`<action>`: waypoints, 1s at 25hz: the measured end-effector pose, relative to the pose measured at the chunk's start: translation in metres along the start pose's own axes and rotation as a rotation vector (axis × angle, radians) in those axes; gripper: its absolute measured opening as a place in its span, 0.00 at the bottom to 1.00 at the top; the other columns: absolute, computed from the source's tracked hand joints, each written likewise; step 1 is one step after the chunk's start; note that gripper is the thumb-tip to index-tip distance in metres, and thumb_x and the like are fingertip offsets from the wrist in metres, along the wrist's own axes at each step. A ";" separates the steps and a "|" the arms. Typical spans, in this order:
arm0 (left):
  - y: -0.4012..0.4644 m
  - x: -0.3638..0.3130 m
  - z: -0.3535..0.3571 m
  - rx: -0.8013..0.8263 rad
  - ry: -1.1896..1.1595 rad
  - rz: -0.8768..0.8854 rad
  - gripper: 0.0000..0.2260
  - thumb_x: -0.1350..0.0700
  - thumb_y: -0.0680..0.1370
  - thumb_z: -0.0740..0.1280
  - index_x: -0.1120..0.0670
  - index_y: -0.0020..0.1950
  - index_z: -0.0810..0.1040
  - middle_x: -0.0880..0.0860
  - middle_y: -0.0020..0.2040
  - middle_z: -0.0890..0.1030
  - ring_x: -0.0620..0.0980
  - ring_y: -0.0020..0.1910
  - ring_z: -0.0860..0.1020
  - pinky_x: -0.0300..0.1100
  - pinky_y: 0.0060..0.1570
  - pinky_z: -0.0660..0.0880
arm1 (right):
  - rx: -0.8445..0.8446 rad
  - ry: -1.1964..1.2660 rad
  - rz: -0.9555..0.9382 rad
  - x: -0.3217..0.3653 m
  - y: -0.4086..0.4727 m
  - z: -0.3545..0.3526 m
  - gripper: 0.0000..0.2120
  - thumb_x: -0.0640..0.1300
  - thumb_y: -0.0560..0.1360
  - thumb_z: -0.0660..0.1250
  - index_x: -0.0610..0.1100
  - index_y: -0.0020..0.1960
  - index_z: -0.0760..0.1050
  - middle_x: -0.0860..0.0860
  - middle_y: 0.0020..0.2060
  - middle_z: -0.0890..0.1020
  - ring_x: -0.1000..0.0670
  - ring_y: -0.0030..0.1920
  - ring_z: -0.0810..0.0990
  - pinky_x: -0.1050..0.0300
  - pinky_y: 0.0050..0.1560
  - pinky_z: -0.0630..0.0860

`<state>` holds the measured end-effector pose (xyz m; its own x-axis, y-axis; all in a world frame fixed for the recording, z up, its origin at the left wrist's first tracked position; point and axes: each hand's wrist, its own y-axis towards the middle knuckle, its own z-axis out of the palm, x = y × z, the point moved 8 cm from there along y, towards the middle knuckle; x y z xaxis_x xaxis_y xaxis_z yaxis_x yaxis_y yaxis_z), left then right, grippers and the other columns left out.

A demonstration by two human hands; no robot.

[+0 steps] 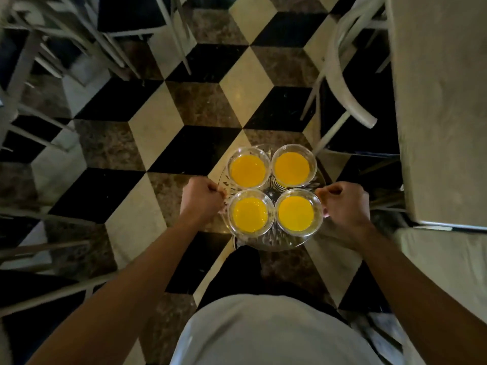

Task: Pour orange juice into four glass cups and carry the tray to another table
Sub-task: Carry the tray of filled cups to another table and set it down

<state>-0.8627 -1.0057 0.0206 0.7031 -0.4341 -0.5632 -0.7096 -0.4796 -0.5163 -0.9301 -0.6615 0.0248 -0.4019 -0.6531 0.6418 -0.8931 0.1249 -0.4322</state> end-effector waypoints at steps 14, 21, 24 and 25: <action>0.225 -0.126 -0.069 0.011 -0.011 -0.001 0.11 0.64 0.76 0.73 0.52 0.36 0.85 0.53 0.35 0.86 0.51 0.35 0.86 0.51 0.39 0.86 | -0.023 0.060 0.033 0.161 0.204 0.028 0.04 0.44 0.77 0.74 0.46 0.43 0.85 0.54 0.29 0.85 0.56 0.28 0.85 0.63 0.28 0.81; 0.323 -0.215 -0.101 -0.055 -0.016 -0.034 0.09 0.63 0.78 0.73 0.55 0.38 0.85 0.54 0.34 0.86 0.43 0.28 0.84 0.33 0.26 0.77 | 0.029 -0.006 -0.008 0.249 0.331 0.027 0.06 0.48 0.77 0.73 0.47 0.43 0.85 0.53 0.31 0.85 0.58 0.28 0.84 0.64 0.28 0.78; 0.370 -0.255 -0.110 -0.076 -0.006 -0.050 0.08 0.62 0.77 0.74 0.54 0.38 0.86 0.52 0.33 0.86 0.43 0.29 0.85 0.34 0.27 0.78 | 0.029 0.041 0.000 0.279 0.385 0.021 0.06 0.47 0.77 0.74 0.47 0.43 0.85 0.52 0.31 0.86 0.54 0.30 0.86 0.54 0.36 0.85; 0.385 -0.270 -0.111 -0.070 -0.004 -0.051 0.08 0.62 0.77 0.74 0.53 0.39 0.86 0.51 0.33 0.86 0.43 0.29 0.85 0.34 0.28 0.78 | 0.014 0.041 0.001 0.289 0.402 0.017 0.05 0.47 0.76 0.74 0.46 0.43 0.85 0.52 0.31 0.86 0.55 0.30 0.86 0.54 0.36 0.85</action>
<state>-1.3207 -1.1577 0.0450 0.7382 -0.4049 -0.5395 -0.6675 -0.5534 -0.4981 -1.4014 -0.8130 0.0259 -0.4114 -0.6217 0.6665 -0.8898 0.1155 -0.4415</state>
